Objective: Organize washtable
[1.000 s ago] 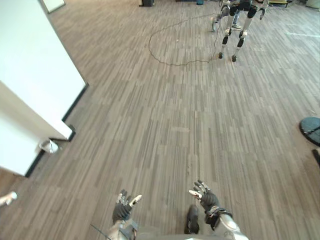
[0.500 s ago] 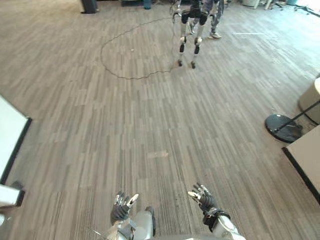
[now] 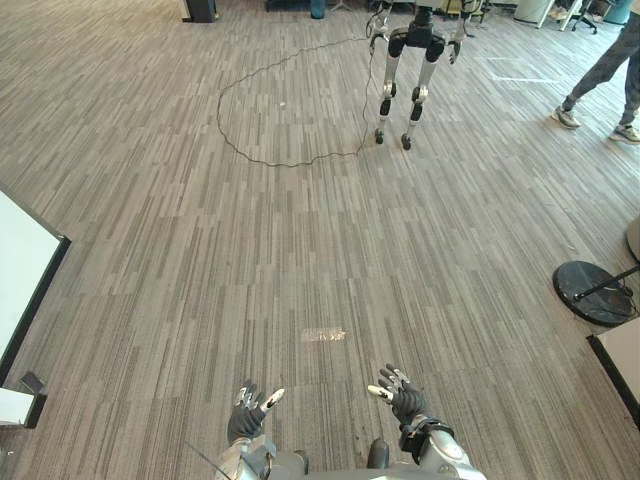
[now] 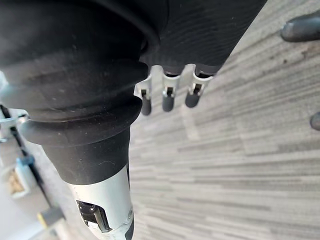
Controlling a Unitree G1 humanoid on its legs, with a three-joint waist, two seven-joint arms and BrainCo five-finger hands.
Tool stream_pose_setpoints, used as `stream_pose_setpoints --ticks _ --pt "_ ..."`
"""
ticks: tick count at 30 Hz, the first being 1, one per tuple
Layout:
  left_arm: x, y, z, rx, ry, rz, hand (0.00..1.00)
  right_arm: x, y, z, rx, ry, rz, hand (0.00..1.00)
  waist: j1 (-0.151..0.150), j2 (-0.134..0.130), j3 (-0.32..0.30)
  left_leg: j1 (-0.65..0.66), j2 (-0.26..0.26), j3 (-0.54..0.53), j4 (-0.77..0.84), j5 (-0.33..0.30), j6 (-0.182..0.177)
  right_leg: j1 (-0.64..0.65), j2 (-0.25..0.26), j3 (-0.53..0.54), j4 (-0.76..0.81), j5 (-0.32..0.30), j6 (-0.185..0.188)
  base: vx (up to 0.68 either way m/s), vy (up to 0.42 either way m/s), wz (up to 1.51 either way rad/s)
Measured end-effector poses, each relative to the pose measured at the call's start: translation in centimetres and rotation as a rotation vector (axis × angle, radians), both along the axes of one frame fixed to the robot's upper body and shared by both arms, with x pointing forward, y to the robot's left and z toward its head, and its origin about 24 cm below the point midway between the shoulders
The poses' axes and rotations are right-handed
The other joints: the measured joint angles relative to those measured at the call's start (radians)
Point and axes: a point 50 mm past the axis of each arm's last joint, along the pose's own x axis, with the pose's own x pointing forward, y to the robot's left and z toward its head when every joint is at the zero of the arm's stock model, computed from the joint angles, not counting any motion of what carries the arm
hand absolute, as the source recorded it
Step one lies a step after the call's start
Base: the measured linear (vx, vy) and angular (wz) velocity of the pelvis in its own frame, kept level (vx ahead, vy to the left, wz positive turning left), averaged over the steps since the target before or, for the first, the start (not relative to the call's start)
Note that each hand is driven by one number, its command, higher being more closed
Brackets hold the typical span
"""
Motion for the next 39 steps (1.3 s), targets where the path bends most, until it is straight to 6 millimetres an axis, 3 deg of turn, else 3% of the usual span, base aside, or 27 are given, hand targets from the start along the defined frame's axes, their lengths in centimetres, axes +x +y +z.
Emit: stream_pose_setpoints --ticks 7,10,11,12,13,14,15,17,20,21,22,23,24,25,26,27,28,30,31,33,34,35,36,39 --pt "0.3 0.1 0.4 0.002 -0.018 0.013 0.0 -0.1 -2.7 -0.1 -0.014 0.023 -0.192 0.0 -0.005 0.011 -0.013 -0.001 -0.012 0.032 -0.066 -0.004 0.009 -0.028 -0.03 -0.024 0.035 -0.055 0.025 0.01 0.024 0.09" --pt "1.0 0.1 1.2 0.01 -0.06 0.028 0.0 -0.7 -4.3 -0.3 -0.017 0.036 -0.311 0.0 -0.025 0.005 -0.01 -0.006 -0.026 0.084 -0.024 -0.032 0.045 -0.1 -0.113 -0.079 0.262 -0.203 0.057 0.11 0.088 0.52" --pt "1.0 0.3 1.4 0.019 -0.068 0.027 0.0 -1.1 -4.7 -0.4 -0.024 0.043 -0.34 0.0 -0.04 -0.01 -0.003 0.013 -0.04 0.072 -0.025 -0.06 0.047 -0.139 -0.159 -0.089 0.423 -0.245 0.026 0.17 0.042 0.41" --pt "0.6 0.4 1.3 0.022 -0.056 0.03 0.0 -1.4 -4.9 -0.5 -0.029 0.052 -0.35 0.0 -0.043 -0.007 0.001 0.048 -0.046 0.067 -0.033 -0.073 0.066 -0.223 -0.208 -0.085 0.646 -0.235 -0.026 0.18 0.043 0.24" --pt "0.5 0.5 1.3 0.025 -0.052 0.034 0.0 -1.6 -4.8 -0.6 -0.027 0.057 -0.352 0.0 -0.049 0.002 0.006 0.066 -0.04 0.067 -0.032 -0.079 0.071 -0.272 -0.213 -0.077 0.74 -0.241 -0.038 0.29 0.05 -0.06" --pt "0.1 0.9 1.2 0.043 -0.034 0.035 0.0 -2.0 -4.2 -0.8 -0.011 0.07 -0.352 0.0 -0.055 0.017 0.013 0.103 -0.02 0.065 -0.03 -0.103 0.073 -0.332 -0.203 -0.069 0.818 -0.281 -0.028 0.33 0.048 -0.12" --pt "0.3 1.4 1.3 0.065 -0.04 0.027 0.0 -2.3 -3.7 -0.9 0.005 0.078 -0.354 0.0 -0.056 0.022 0.011 0.12 -0.004 0.063 -0.029 -0.124 0.067 -0.38 -0.181 -0.082 0.803 -0.305 -0.023 0.35 0.026 -0.11" --pt "1.2 1.8 1.8 0.083 -0.069 0.009 0.0 -1.9 -3.5 -0.7 0.011 0.062 -0.344 0.0 -0.062 0.01 0.018 0.136 0.01 0.053 -0.028 -0.157 0.052 -0.442 -0.15 -0.093 0.671 -0.299 -0.016 0.42 -0.05 0.11" --pt "2.5 1.2 2.3 0.084 -0.11 -0.017 0.0 -1.2 -3.8 -0.2 0.002 0.032 -0.333 0.0 -0.083 0.026 0.038 0.192 0.056 0.031 -0.022 -0.209 0.01 -0.492 -0.106 -0.118 0.448 -0.215 -0.002 0.54 -0.12 0.34" --pt "2.8 1.3 2.4 0.087 -0.118 -0.019 0.0 -0.9 -3.4 0.0 0.004 0.022 -0.314 0.0 -0.083 0.037 0.039 0.234 0.087 0.032 -0.03 -0.23 -0.028 -0.485 -0.081 -0.14 0.365 -0.159 -0.018 0.81 -0.281 0.59" --pt "2.8 1.2 2.3 0.086 -0.115 -0.016 0.0 -0.7 -2.9 0.0 0.012 0.016 -0.283 0.0 -0.085 0.031 0.035 0.241 0.113 0.041 0.104 -0.266 -0.101 -0.48 -0.064 -0.132 0.402 -0.023 -0.108 0.97 -0.353 0.39" --pt "3.0 0.7 2.3 0.065 -0.123 -0.004 0.0 0.1 -3.2 0.3 -0.001 -0.008 -0.262 0.0 -0.076 0.07 0.041 0.175 0.173 0.064 0.321 -0.24 -0.155 -0.459 -0.034 -0.15 0.471 -0.094 -0.107 0.99 -0.397 0.2" --pt "3.3 0.3 2.4 0.051 -0.13 -0.001 0.0 1.1 -3.2 0.8 -0.01 -0.038 -0.238 0.0 -0.078 0.093 0.053 0.088 0.209 0.076 0.511 -0.127 -0.158 -0.428 -0.013 -0.159 0.48 -0.136 -0.109 0.85 -0.365 -0.21" --pt "3.3 -0.2 2.3 0.029 -0.128 0.012 0.0 2.1 -3.1 1.4 -0.014 -0.069 -0.218 0.0 -0.073 0.117 0.064 -0.008 0.251 0.08 0.723 0.11 -0.142 -0.359 0.026 -0.156 0.433 -0.162 -0.115 0.86 -0.37 -0.33" --pt "3.5 -0.6 2.4 0.013 -0.132 0.016 0.0 2.8 -3.0 1.7 -0.013 -0.087 -0.213 0.0 -0.054 0.128 0.07 -0.084 0.292 0.095 0.901 0.1 -0.129 -0.279 0.062 -0.143 0.378 -0.167 -0.121 0.73 -0.281 -0.41" --pt "3.6 -0.7 2.4 0.009 -0.137 0.018 0.0 3.0 -3.0 1.8 -0.007 -0.092 -0.22 0.0 -0.05 0.127 0.075 -0.114 0.304 0.114 0.965 0.085 -0.108 -0.232 0.071 -0.133 0.347 -0.168 -0.121 0.71 -0.208 -0.28" --pt "3.7 -0.5 2.5 0.012 -0.139 0.024 0.0 3.3 -3.0 1.9 0.005 -0.1 -0.235 0.0 -0.045 0.096 0.095 -0.15 0.31 0.155 1.022 0.06 -0.071 -0.113 0.071 -0.119 0.281 -0.167 -0.121 0.67 -0.166 -0.11" --pt "3.2 -0.3 2.3 0.017 -0.125 0.029 0.0 3.3 -3.3 2.0 -0.004 -0.109 -0.264 0.0 -0.034 0.053 0.104 -0.192 0.31 0.228 0.956 -0.004 -0.062 0.059 0.06 -0.102 0.178 -0.167 -0.121 0.69 -0.153 -0.11" --pt "3.1 -0.3 2.3 0.016 -0.124 0.029 0.0 3.3 -3.6 2.1 -0.008 -0.112 -0.27 0.0 -0.029 0.048 0.104 -0.213 0.302 0.233 0.905 -0.016 -0.066 0.082 0.058 -0.094 0.163 -0.167 -0.121 0.59 -0.055 -0.34" --pt "3.1 -0.1 2.3 0.014 -0.125 0.053 0.0 3.9 -4.2 2.4 -0.025 -0.128 -0.28 0.0 -0.013 0.053 0.109 -0.285 0.242 0.22 0.606 -0.035 -0.065 0.126 0.05 -0.058 0.144 -0.171 -0.114 0.59 0.093 -0.56" --pt "3.0 0.3 2.2 0.018 -0.122 0.078 0.0 3.7 -4.6 2.3 -0.023 -0.121 -0.307 0.0 -0.001 0.062 0.105 -0.275 0.187 0.203 0.325 0.002 -0.072 0.136 0.032 -0.05 0.171 -0.208 -0.054 0.52 0.15 -0.55" --pt "2.6 0.2 2.1 0.013 -0.113 0.096 0.0 3.0 -5.6 2.0 -0.046 -0.108 -0.328 0.0 0.0 0.096 0.094 -0.255 0.168 0.177 0.111 0.182 -0.053 0.145 0.05 -0.051 0.197 -0.246 -0.006 0.48 0.175 -0.23" --pt "2.8 0.6 2.0 0.026 -0.106 0.101 0.0 2.0 -5.3 1.0 -0.035 -0.046 -0.359 0.0 -0.006 0.061 0.096 -0.25 0.137 0.182 0.134 0.199 0.015 0.166 0.006 -0.049 0.232 -0.293 0.01 0.37 0.101 0.08" --pt "2.5 1.5 1.9 0.034 -0.103 0.16 0.0 0.4 -5.4 0.1 -0.036 0.009 -0.4 0.0 -0.002 0.048 0.091 -0.185 0.108 0.175 0.039 0.194 0.022 0.155 -0.012 -0.029 0.203 -0.305 0.004 0.33 0.065 0.13"
